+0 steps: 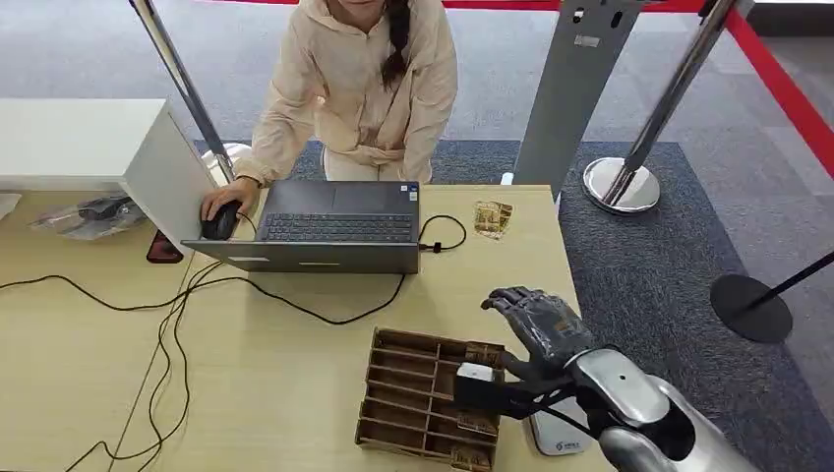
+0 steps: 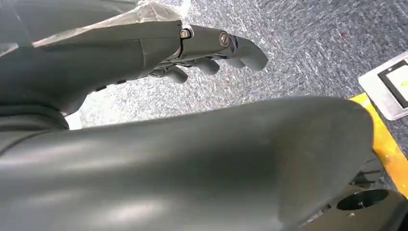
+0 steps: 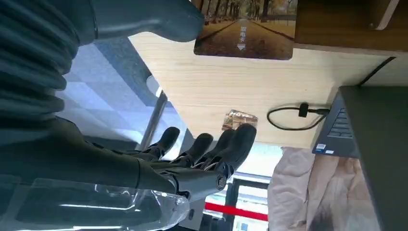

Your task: Pass the card to the sensor for recognition and then transmit it.

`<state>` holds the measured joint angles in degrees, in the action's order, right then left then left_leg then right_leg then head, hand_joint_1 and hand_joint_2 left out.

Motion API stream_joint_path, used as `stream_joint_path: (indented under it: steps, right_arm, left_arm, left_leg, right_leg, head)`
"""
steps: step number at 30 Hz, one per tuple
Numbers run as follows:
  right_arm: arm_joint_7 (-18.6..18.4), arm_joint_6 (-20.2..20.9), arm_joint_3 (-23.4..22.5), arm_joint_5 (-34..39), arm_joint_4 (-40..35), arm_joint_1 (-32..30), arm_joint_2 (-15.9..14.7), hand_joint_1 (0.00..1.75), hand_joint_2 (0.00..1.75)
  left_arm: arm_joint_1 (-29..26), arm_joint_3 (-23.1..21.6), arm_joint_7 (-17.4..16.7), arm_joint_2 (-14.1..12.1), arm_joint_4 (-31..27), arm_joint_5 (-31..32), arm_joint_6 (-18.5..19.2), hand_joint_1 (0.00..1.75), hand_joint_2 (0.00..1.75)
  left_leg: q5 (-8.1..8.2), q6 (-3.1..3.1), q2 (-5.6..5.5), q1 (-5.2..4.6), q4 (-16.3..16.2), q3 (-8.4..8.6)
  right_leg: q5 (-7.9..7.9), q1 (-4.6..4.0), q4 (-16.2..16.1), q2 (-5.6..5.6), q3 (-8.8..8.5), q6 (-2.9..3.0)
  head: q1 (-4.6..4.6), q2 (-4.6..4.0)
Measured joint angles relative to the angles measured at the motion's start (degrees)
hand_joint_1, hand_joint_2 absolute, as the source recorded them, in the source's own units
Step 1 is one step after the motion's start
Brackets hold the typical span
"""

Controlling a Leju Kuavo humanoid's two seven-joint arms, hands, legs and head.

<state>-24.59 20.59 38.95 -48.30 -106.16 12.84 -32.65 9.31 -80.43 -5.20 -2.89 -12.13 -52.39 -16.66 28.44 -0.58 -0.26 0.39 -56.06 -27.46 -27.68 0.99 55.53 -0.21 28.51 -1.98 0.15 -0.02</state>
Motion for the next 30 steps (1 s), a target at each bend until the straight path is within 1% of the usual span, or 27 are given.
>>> stream_joint_path:
  steps: [2, 7, 9, 17, 30]
  right_arm:
    - [0.0, -0.02, 0.02, 0.0, 0.0, 0.09, 0.0, 0.51, 1.75]
    - [0.0, -0.04, 0.04, 0.0, 0.02, 0.15, 0.0, 0.51, 1.75]
    - [0.0, -0.04, 0.04, 0.0, 0.02, 0.16, 0.0, 0.47, 1.75]
    - [-0.41, -0.11, 0.13, 0.5, 0.02, 0.18, 0.0, 0.47, 1.75]
    - [-1.86, 1.25, 1.27, 1.16, 0.04, 0.4, -0.02, 0.49, 1.75]
  left_arm:
    - [-0.01, 0.0, 0.11, -0.02, 0.0, 0.0, 0.0, 0.0, 0.0]
    - [0.0, 0.0, 0.11, -0.04, 0.0, 0.0, 0.0, 0.0, 0.0]
    - [0.0, 0.0, 0.07, -0.04, 0.0, 0.0, 0.13, 0.0, 0.0]
    - [-0.01, 0.0, -0.39, -0.04, 0.0, -0.04, 0.52, 0.0, 0.0]
    - [0.0, 0.0, -0.41, -0.04, 0.0, 0.02, 0.61, 0.0, 0.0]
  left_leg:
    - [0.0, 0.0, 0.0, 0.0, 0.0, 0.0]
    - [0.0, 0.0, 0.0, 0.0, 0.0, 0.0]
    - [0.0, 0.0, 0.0, 0.0, 0.0, 0.0]
    - [0.0, 0.0, 0.0, 0.0, 0.0, 0.0]
    - [0.0, 0.0, 0.0, 0.0, 0.0, -0.01]
  right_leg:
    - [0.0, 0.0, 0.0, 0.0, 0.0, 0.0]
    - [0.0, 0.0, 0.0, 0.0, 0.0, 0.0]
    - [0.0, 0.0, 0.0, 0.0, 0.0, 0.0]
    - [0.0, 0.0, 0.0, 0.0, 0.0, 0.0]
    - [0.0, 0.0, 0.0, 0.0, 0.01, 0.0]
  head:
    - [0.02, 0.0]
    - [0.02, 0.02]
    - [0.02, 0.0]
    - [0.02, 0.0]
    - [0.02, 0.0]
